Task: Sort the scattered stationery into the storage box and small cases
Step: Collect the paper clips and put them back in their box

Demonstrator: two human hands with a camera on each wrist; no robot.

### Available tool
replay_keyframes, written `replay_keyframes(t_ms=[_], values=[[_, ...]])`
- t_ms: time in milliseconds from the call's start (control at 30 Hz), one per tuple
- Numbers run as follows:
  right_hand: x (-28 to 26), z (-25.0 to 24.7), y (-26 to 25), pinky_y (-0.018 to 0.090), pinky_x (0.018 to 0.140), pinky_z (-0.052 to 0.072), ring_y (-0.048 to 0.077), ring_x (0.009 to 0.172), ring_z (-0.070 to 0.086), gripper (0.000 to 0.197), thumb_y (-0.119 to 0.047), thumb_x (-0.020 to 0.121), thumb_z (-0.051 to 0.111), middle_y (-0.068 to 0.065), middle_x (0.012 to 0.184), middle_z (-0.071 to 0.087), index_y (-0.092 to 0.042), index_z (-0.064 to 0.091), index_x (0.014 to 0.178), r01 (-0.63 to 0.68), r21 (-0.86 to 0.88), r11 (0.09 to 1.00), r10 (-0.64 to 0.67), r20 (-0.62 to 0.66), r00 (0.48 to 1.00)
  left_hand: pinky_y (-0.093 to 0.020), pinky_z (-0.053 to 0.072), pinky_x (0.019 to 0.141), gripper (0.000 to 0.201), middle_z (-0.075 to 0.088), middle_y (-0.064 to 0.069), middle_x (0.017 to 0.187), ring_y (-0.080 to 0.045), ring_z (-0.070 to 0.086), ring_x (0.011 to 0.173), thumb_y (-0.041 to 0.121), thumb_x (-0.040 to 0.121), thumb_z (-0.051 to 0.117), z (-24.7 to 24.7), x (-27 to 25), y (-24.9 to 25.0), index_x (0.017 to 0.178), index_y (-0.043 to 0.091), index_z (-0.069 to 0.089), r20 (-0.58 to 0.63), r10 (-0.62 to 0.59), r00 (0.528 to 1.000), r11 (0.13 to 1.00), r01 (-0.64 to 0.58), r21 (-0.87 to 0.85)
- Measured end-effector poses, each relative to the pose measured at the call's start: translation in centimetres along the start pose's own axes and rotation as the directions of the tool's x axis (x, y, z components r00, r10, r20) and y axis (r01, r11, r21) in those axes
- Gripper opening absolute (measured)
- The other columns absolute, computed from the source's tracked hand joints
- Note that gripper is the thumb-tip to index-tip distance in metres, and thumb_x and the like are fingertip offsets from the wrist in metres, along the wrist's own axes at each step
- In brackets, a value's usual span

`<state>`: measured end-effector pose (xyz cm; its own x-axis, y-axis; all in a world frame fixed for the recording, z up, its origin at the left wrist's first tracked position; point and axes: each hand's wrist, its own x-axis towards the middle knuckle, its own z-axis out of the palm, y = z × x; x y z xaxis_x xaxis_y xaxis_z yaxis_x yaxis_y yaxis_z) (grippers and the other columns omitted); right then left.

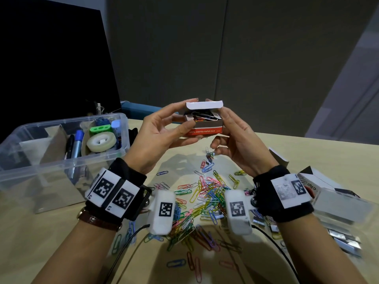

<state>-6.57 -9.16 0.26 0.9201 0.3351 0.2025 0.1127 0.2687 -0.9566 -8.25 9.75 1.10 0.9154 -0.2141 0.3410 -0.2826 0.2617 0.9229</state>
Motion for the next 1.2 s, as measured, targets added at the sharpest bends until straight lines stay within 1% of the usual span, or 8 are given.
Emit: replay_keyframes(t_ms=[100, 233, 333, 500, 700, 900, 1067, 1200], values=[[-0.1, 0.1, -0.3, 0.019, 0.052, 0.052, 0.01, 0.057, 0.061, 0.033, -0.041, 0.098, 0.043, 0.003, 0.096, 0.07, -0.037, 0.061, 0.126, -0.001, -0.013, 1.0, 0.001, 0.016, 1.0, -0.026, 0.059, 0.072, 0.042, 0.061, -0.017, 0.12, -0.032, 0.071, 0.095, 0.013, 0.08, 0.065, 0.0, 0.0, 0.1, 0.122, 0.017, 0.062, 0.004, 0.028, 1.0, 0.998, -0.028, 0.048], [-0.3, 0.6, -0.7, 0.022, 0.052, 0.052, 0.013, 0.054, 0.061, 0.042, -0.055, 0.09, 0.042, 0.001, 0.09, 0.071, -0.031, 0.065, 0.117, -0.027, -0.085, 0.996, 0.026, -0.014, 1.0, -0.029, 0.06, 0.074, 0.039, 0.063, -0.013, 0.119, -0.031, 0.072, 0.092, 0.013, 0.081, 0.065, 0.1, -0.1, 0.1, 0.12, 0.013, 0.062, -0.002, 0.026, 1.0, 0.994, -0.025, 0.102], [-0.5, 0.8, -0.8, 0.02, 0.049, 0.051, 0.014, 0.054, 0.062, 0.033, -0.045, 0.093, 0.049, -0.004, 0.087, 0.069, -0.026, 0.063, 0.116, 0.009, -0.138, 0.99, -0.013, -0.032, 0.999, -0.031, 0.06, 0.075, 0.04, 0.061, -0.015, 0.122, -0.031, 0.072, 0.092, 0.012, 0.081, 0.066, 0.2, -0.1, 0.0, 0.121, 0.011, 0.062, 0.0, 0.035, 0.999, 0.992, -0.035, 0.118], [-0.5, 1.2, -0.7, 0.023, 0.05, 0.052, 0.018, 0.059, 0.068, 0.025, -0.039, 0.101, 0.044, -0.001, 0.095, 0.07, -0.027, 0.06, 0.116, 0.024, -0.175, 0.984, -0.031, -0.036, 0.999, -0.034, 0.06, 0.078, 0.039, 0.06, -0.017, 0.122, -0.031, 0.072, 0.092, 0.013, 0.082, 0.065, 0.3, -0.2, 0.0, 0.121, 0.012, 0.062, -0.007, 0.035, 0.999, 0.99, -0.034, 0.138], [-0.5, 1.5, -0.6, 0.029, 0.054, 0.052, 0.018, 0.058, 0.068, 0.025, -0.038, 0.103, 0.04, 0.003, 0.099, 0.07, -0.026, 0.059, 0.115, 0.055, -0.185, 0.981, -0.062, -0.033, 0.998, -0.036, 0.059, 0.079, 0.038, 0.059, -0.018, 0.122, -0.031, 0.072, 0.091, 0.012, 0.082, 0.066, 0.3, -0.2, 0.3, 0.12, 0.011, 0.062, -0.003, 0.057, 0.998, 0.984, -0.056, 0.172], [-0.5, 1.4, -0.6, 0.024, 0.051, 0.051, 0.017, 0.056, 0.068, 0.026, -0.039, 0.103, 0.039, 0.001, 0.093, 0.071, -0.027, 0.06, 0.112, 0.069, -0.197, 0.978, -0.082, -0.061, 0.995, -0.04, 0.059, 0.081, 0.04, 0.063, -0.018, 0.117, -0.033, 0.072, 0.088, 0.008, 0.082, 0.066, 0.5, -0.4, 0.4, 0.121, 0.007, 0.061, 0.019, 0.069, 0.997, 0.982, -0.071, 0.177], [-0.5, 1.4, -0.7, 0.024, 0.051, 0.051, 0.016, 0.055, 0.067, 0.026, -0.04, 0.102, 0.039, 0.0, 0.09, 0.071, -0.027, 0.06, 0.112, 0.064, -0.193, 0.979, -0.078, -0.063, 0.995, -0.035, 0.06, 0.078, 0.04, 0.065, -0.016, 0.113, -0.032, 0.073, 0.085, 0.003, 0.082, 0.066, 0.6, -0.4, 0.5, 0.121, 0.007, 0.061, 0.029, 0.076, 0.997, 0.978, -0.08, 0.193], [-0.5, 1.3, -0.8, 0.023, 0.05, 0.051, 0.015, 0.053, 0.066, 0.028, -0.042, 0.102, 0.04, 0.001, 0.09, 0.072, -0.026, 0.061, 0.113, 0.053, -0.196, 0.979, -0.068, -0.071, 0.995, -0.033, 0.06, 0.078, 0.041, 0.064, -0.02, 0.112, -0.032, 0.073, 0.085, 0.001, 0.081, 0.066, 0.7, -0.5, 0.6, 0.121, 0.007, 0.06, 0.043, 0.083, 0.996, 0.977, -0.09, 0.191]])
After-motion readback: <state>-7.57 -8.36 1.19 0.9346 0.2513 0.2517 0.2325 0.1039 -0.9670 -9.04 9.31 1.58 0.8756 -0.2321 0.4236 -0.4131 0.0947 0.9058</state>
